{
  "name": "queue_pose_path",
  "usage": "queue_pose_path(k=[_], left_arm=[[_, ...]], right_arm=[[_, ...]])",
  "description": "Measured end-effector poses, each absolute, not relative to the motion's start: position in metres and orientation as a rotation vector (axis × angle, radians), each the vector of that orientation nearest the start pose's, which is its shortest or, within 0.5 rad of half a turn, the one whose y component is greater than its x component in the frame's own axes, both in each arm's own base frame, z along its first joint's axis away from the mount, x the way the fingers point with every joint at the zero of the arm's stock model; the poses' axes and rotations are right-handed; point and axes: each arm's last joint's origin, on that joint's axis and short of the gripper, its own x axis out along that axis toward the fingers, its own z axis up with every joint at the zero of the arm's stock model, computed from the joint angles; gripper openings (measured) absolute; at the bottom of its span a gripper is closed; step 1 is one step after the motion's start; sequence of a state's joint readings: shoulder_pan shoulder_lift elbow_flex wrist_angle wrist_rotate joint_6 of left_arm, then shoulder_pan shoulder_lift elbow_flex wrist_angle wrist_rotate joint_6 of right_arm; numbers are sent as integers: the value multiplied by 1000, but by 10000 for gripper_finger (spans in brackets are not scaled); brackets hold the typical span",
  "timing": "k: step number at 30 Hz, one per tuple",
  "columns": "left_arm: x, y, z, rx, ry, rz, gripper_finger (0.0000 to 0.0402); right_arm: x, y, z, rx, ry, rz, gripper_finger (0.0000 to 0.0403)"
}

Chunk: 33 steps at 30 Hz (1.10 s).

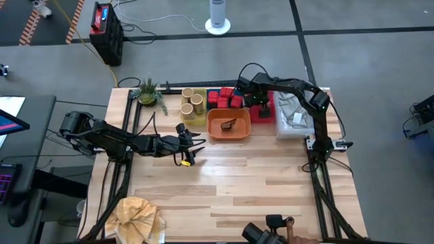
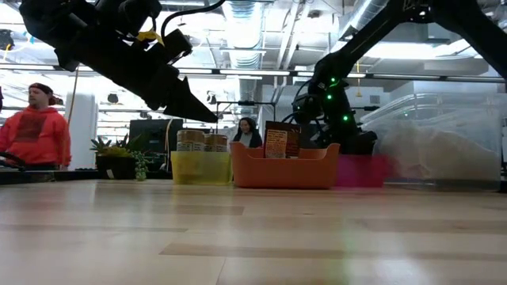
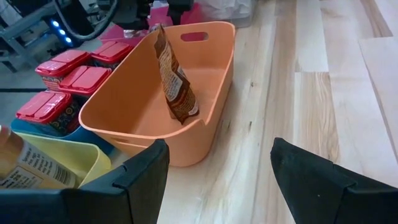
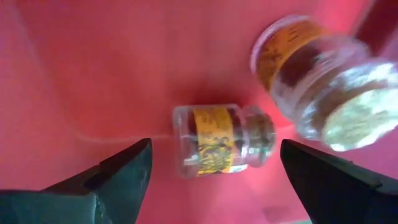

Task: Sort spices by type
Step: Put the right brown seasoning bottle into the pink bin

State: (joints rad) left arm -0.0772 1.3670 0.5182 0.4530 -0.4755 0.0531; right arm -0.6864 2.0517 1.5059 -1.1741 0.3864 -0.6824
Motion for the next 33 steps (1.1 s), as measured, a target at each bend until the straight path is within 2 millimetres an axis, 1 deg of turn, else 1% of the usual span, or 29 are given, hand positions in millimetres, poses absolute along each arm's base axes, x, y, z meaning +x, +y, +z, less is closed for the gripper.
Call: queue_pose_path(k=[4, 9, 17, 20, 23, 28, 33], left_arm=[[260, -7, 182, 164, 395, 383, 270], [260, -7, 182, 167, 396, 382, 270], [260, -7, 182, 175, 397, 380, 270], [260, -7, 182, 175, 398, 380, 270], [260, -7, 181, 176, 406, 380, 270], [260, -7, 181, 176, 407, 380, 270], [259, -7, 180, 176, 411, 380, 270]], right_arm=[[275, -247, 163, -157, 1934, -139, 386], [277, -248, 151, -173, 1953, -88, 367], [286, -242, 151, -217, 1934, -81, 294], [289, -241, 154, -202, 1927, -119, 282], [289, -242, 162, -162, 1935, -161, 288], [288, -241, 173, -126, 1971, -162, 327], [289, -241, 174, -125, 1960, -166, 361]])
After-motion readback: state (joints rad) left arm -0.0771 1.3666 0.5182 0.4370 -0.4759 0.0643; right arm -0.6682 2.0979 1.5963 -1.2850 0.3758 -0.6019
